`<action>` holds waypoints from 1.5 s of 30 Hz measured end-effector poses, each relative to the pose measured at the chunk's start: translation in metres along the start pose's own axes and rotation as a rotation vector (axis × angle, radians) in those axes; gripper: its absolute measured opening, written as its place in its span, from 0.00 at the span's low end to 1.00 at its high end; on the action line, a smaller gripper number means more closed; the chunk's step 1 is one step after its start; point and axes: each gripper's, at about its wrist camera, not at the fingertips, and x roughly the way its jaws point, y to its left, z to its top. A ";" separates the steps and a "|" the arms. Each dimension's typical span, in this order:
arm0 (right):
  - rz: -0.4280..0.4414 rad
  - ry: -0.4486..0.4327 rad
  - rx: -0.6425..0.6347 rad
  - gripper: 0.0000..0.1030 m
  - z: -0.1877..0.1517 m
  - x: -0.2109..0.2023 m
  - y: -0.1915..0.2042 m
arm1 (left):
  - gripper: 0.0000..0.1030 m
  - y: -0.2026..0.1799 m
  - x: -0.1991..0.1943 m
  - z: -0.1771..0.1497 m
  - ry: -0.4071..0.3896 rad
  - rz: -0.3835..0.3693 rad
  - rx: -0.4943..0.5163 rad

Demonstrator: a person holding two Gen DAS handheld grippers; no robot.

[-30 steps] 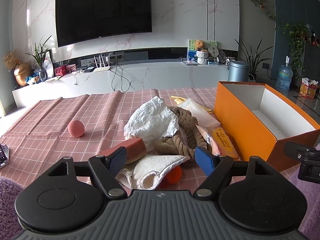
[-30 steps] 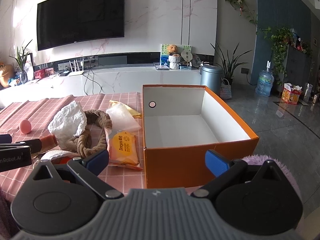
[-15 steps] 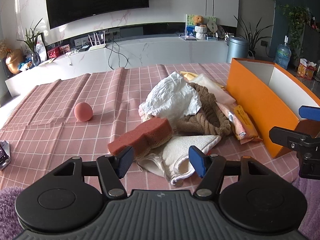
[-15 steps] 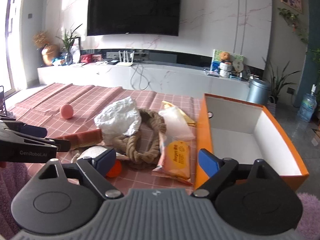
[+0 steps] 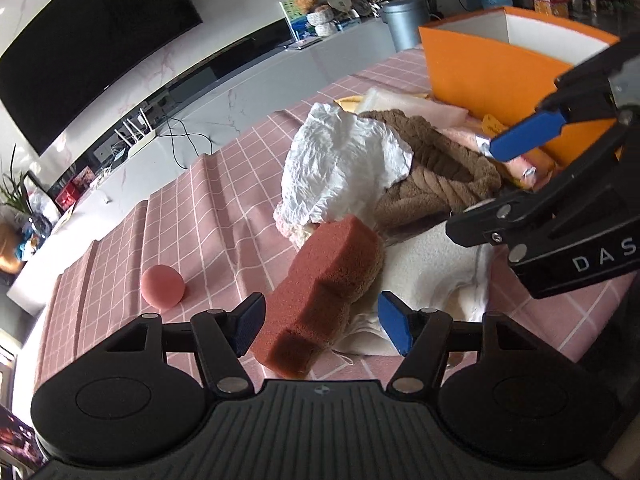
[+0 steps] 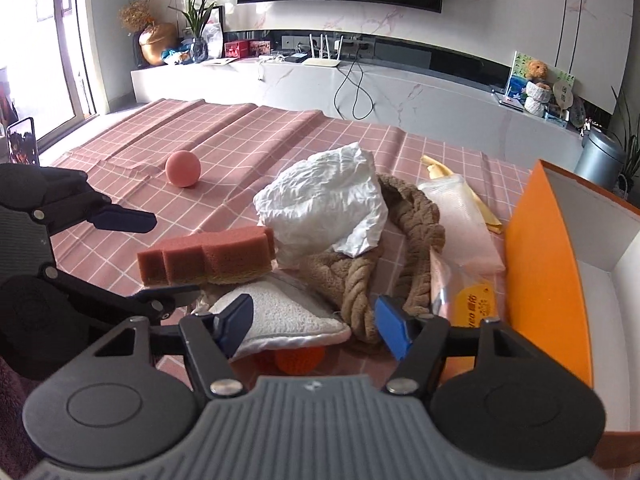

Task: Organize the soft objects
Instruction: 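Close the left tool on the red-brown sponge and lift it, then close the right tool on the white fuzzy towel and lift it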

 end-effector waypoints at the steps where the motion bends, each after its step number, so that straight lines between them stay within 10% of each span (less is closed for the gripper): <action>1: 0.003 0.007 -0.002 0.65 0.001 0.004 0.001 | 0.74 -0.002 0.005 -0.001 0.009 0.000 0.028; 10: 0.015 0.062 -0.020 0.65 -0.001 0.029 0.007 | 0.72 -0.014 0.040 -0.001 0.022 0.037 0.154; 20: 0.007 0.057 -0.019 0.65 -0.002 0.029 0.008 | 0.44 -0.005 0.032 -0.003 -0.019 0.032 0.063; 30: 0.084 0.042 -0.076 0.76 0.011 0.019 0.016 | 0.44 0.069 -0.009 -0.010 -0.004 -0.117 -0.497; 37: 0.089 0.102 -0.181 0.82 0.012 0.047 0.042 | 0.44 0.078 -0.008 -0.020 0.016 -0.131 -0.620; 40: 0.068 0.141 -0.200 0.52 0.009 0.061 0.044 | 0.44 0.077 -0.003 -0.024 0.013 -0.145 -0.636; 45: 0.045 0.155 -0.195 0.31 0.008 0.075 0.037 | 0.44 0.076 0.000 -0.026 0.013 -0.155 -0.641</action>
